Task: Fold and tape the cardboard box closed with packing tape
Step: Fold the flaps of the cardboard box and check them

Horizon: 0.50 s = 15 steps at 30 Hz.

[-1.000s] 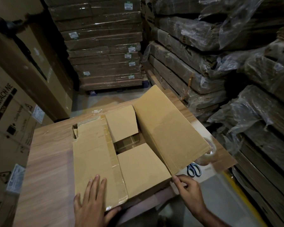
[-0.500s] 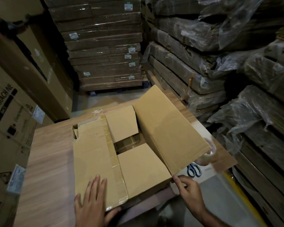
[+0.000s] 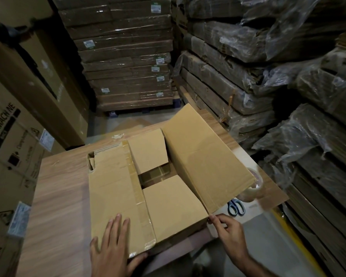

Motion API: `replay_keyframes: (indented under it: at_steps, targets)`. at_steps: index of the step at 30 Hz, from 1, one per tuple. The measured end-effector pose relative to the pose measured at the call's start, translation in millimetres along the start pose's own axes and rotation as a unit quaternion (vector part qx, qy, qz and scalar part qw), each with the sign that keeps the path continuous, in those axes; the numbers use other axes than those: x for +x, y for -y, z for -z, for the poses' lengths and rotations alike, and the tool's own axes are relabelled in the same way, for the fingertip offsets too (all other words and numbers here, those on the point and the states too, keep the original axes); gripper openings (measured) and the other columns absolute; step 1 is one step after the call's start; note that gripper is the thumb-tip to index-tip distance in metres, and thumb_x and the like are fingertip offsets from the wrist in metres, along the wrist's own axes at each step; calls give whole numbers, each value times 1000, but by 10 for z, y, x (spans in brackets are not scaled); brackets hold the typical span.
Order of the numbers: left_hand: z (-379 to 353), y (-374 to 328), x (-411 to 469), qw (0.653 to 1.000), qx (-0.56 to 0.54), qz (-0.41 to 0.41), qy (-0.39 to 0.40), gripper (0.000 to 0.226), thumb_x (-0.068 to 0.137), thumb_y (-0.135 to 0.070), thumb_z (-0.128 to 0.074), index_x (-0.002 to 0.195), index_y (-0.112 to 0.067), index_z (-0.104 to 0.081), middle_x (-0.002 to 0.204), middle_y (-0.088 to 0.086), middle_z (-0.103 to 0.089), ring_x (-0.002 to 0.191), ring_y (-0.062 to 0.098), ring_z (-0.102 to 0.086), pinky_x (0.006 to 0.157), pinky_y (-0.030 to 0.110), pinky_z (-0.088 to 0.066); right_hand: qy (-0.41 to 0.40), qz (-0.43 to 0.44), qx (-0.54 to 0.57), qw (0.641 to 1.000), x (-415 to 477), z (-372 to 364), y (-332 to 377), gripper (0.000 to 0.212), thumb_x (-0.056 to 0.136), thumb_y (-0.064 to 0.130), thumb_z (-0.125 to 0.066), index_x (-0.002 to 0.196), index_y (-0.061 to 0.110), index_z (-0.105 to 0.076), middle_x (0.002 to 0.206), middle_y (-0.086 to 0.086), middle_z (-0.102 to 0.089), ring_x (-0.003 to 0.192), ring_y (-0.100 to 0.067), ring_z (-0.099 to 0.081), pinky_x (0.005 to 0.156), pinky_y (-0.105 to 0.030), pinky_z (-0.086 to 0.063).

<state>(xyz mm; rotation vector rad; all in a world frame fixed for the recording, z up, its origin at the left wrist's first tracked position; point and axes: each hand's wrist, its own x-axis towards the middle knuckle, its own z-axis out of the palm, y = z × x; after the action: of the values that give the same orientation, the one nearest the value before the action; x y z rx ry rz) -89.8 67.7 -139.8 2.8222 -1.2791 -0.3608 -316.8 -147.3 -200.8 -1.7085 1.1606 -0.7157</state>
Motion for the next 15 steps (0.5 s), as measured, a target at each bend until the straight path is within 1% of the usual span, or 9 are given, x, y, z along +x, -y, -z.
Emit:
replay_keyframes:
  at_steps: [2, 6, 11, 13, 15]
  targets:
    - [1, -2, -4, 1000, -2, 2, 1, 102, 69, -92, -8, 131, -19, -45, 135, 10, -58, 123, 23, -43, 86, 55, -35, 0, -1, -1, 1000, -1, -11, 4, 20, 85, 15, -71, 68, 24, -76, 69, 15, -72, 70, -1, -65, 62, -27, -52]
    - [-5, 1, -8, 1000, -5, -2, -1, 102, 70, -92, -10, 132, -18, -44, 137, 10, -57, 124, 23, -44, 87, 55, -35, -2, 7, -11, 1000, -1, -10, -10, 22, 84, 14, -72, 67, 27, -75, 68, 18, -70, 70, 0, -65, 61, -23, -50]
    - [-3, 3, -7, 1000, -6, -4, 0, 102, 70, -92, -13, 133, -18, -43, 137, 10, -57, 124, 23, -43, 88, 55, -35, 34, 25, -44, 998, -15, 44, 21, 34, 81, 12, -75, 69, 43, -69, 73, 29, -69, 75, 4, -64, 61, -8, -43]
    - [-5, -2, -11, 1000, -7, -4, 1, 101, 70, -92, -13, 133, -19, -44, 137, 9, -57, 125, 22, -43, 88, 54, -35, 57, 51, -70, 995, 11, 113, 50, 28, 79, 20, -77, 73, 46, -68, 78, 31, -68, 79, 6, -63, 65, -8, -43]
    - [-6, 2, -12, 1000, -8, -3, 3, 101, 70, -92, -13, 133, -19, -44, 138, 9, -56, 125, 22, -43, 88, 54, -35, 70, 79, -97, 990, 56, 177, 91, 4, 78, 37, -75, 76, 39, -72, 77, 24, -69, 81, 2, -63, 65, -12, -45]
